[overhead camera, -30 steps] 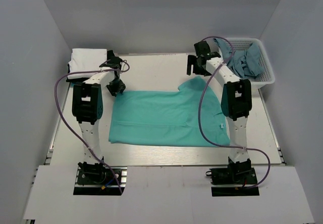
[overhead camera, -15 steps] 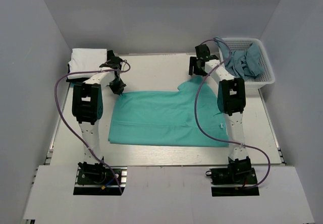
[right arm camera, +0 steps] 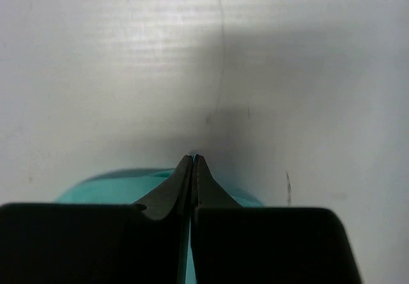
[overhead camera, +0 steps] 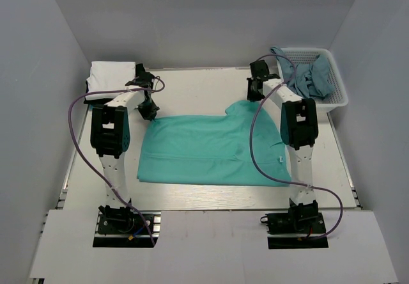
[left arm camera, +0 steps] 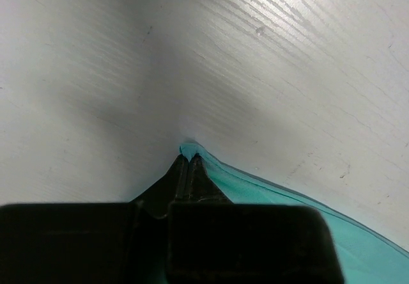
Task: Fold and stack the t-shirts
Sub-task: Grap the side of the flattened tshirt closest away from the robot with both arms
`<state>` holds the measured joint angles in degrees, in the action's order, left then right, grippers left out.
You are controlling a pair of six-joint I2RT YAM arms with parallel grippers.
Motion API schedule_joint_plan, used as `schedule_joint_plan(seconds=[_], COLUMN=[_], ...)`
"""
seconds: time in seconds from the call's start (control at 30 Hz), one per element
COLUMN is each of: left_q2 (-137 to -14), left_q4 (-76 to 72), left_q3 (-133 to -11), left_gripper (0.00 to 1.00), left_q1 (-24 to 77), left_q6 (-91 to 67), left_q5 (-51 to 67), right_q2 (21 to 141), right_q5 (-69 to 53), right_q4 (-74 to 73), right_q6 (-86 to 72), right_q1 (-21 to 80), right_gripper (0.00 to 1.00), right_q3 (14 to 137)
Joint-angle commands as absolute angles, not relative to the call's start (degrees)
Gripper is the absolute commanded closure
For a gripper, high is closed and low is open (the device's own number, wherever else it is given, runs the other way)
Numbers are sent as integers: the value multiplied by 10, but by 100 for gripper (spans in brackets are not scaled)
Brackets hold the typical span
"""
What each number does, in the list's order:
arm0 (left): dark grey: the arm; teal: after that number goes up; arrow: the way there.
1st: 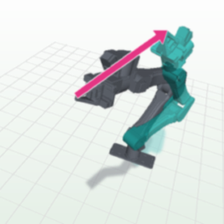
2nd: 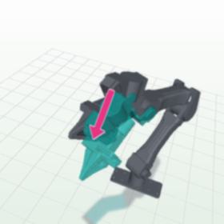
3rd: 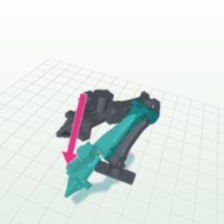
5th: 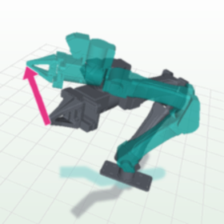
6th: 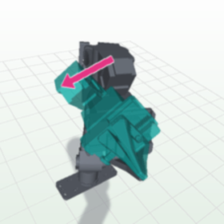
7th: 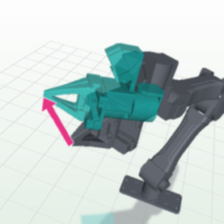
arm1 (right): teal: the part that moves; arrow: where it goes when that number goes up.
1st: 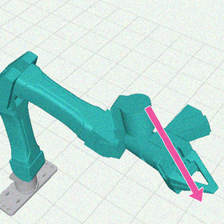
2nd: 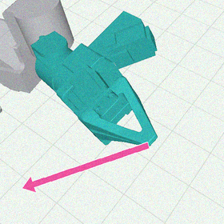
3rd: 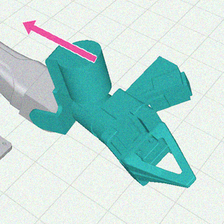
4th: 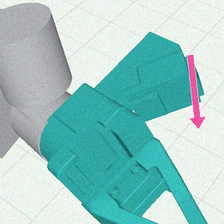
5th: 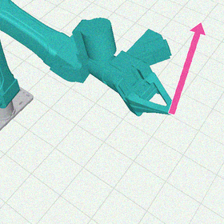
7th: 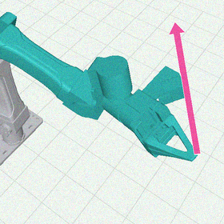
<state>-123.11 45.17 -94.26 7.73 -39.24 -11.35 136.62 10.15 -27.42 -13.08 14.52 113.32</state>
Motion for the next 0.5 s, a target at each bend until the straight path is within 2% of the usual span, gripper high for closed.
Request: schedule_joint_plan(seconds=[0.0, 0.13, 0.37, 0.47], left_q2=[-1187, -1133, -1026, -976], left_q4=[474, 465, 432, 421], left_q3=[-941, -902, -786, -747], left_gripper=[100, 100, 100, 100], left_q1=[87, 87, 87, 87], left_q6=[-386, -386, -381, -391], left_q5=[-133, -140, -134, -147], right_q2=[1264, 1125, 908, 835], right_q5=[102, 84, 68, 67], right_q4=[-255, -198, -185, -197], right_q6=[-120, -121, -141, -144], right_q1=[155, 155, 163, 166], right_gripper=[100, 100, 100, 100], right_q3=[1086, 950, 719, 683])
